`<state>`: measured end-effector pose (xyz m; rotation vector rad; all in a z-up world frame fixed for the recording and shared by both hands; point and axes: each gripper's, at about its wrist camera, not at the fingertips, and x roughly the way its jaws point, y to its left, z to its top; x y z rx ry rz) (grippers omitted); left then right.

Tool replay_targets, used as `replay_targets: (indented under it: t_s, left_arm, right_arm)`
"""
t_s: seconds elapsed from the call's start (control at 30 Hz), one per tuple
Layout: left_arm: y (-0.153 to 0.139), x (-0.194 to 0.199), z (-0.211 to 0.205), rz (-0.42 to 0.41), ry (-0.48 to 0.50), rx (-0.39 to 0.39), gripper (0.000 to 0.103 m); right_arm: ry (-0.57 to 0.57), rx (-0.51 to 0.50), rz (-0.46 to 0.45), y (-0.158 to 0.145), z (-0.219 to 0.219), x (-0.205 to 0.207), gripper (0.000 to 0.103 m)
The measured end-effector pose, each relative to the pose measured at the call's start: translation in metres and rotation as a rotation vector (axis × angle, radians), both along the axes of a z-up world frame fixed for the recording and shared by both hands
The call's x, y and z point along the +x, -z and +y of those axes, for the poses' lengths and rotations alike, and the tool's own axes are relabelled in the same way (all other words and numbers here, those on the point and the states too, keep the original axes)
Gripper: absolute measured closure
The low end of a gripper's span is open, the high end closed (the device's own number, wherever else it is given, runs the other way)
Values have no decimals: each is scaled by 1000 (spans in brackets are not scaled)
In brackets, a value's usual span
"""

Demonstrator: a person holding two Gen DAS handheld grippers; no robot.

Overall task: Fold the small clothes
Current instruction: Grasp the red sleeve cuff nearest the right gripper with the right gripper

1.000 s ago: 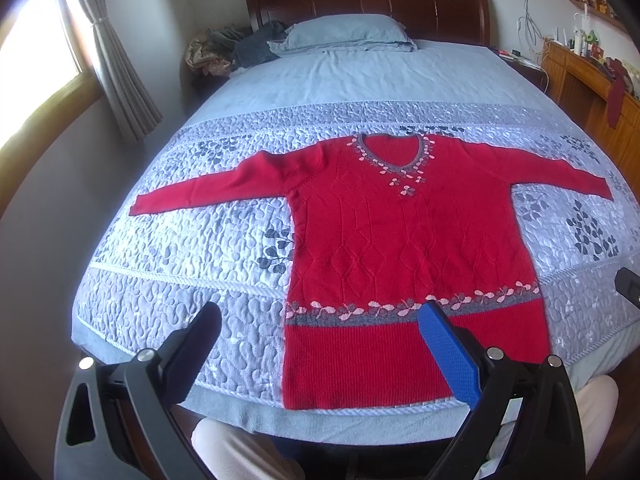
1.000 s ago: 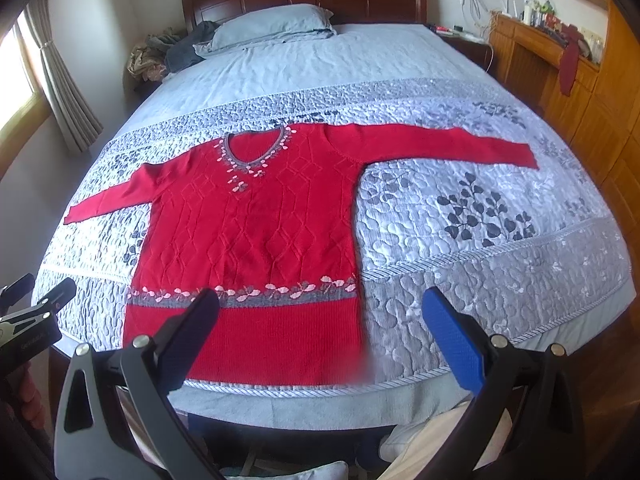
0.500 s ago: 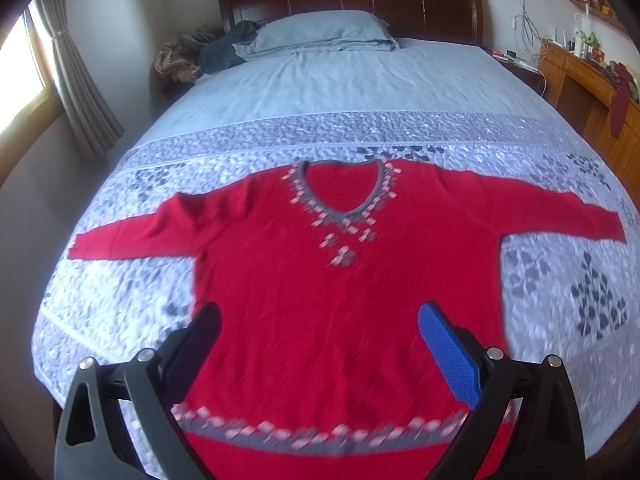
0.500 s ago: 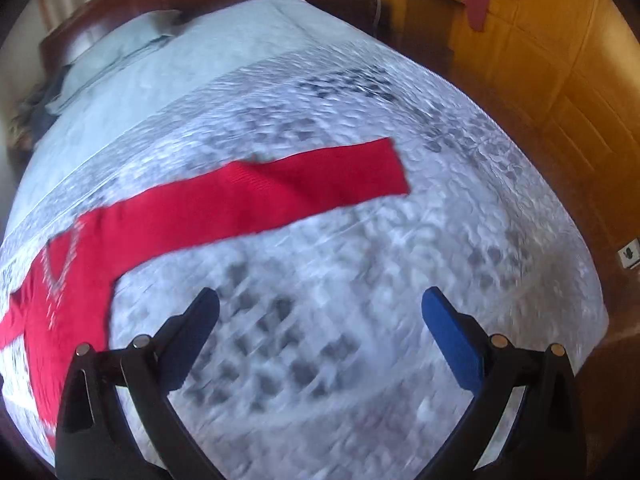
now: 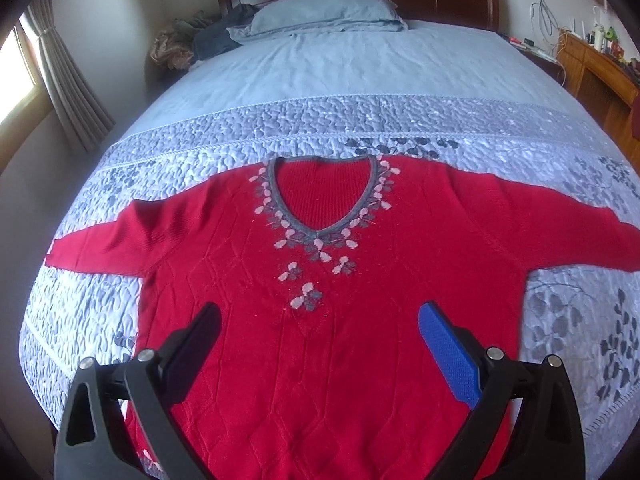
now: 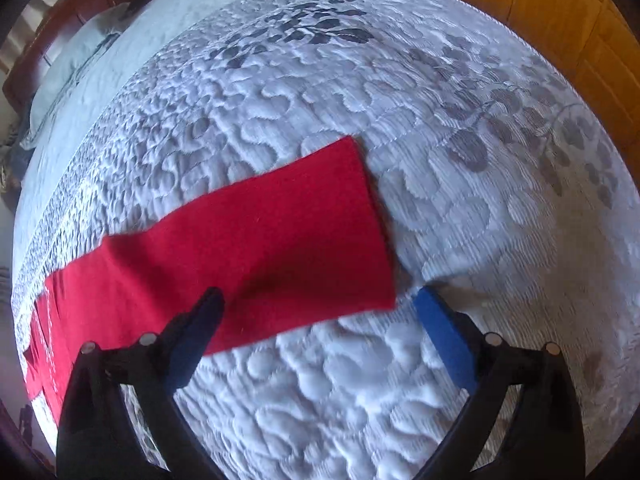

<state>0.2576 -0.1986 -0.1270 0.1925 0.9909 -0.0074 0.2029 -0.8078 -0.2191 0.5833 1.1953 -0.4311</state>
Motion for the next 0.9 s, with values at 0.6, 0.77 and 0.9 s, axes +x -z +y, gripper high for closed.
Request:
replay_targets:
  t_s: [0.6,0.77,0.9]
  left_arm:
    - [11,8,84,20,-114,33,4]
    - [6,11,105,14,-124,41,4]
    - [3,11,121,15,-133,28,4]
  right_arm:
    - [-46,-132,-166,-88,62,6,95]
    - [-191,-186,-197,-118,144,32,95]
    - [-306,-190,-220,-127,218,56,95]
